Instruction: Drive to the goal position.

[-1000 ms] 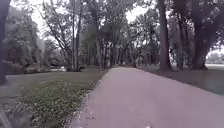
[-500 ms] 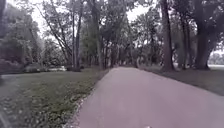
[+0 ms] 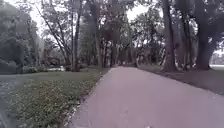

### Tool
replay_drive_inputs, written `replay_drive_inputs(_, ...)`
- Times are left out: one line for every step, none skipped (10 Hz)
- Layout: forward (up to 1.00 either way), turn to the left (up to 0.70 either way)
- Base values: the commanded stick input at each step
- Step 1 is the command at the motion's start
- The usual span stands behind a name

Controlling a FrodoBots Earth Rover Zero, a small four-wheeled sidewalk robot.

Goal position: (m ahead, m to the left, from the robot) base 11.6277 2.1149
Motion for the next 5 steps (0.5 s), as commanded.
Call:
replay_drive_inputs(0.7,0.0)
replay_drive_inputs(0.7,0.0)
replay_drive_inputs(0.7,-0.01)
replay_drive_inputs(0.7,0.0)
replay_drive_inputs(0.7,0.0)
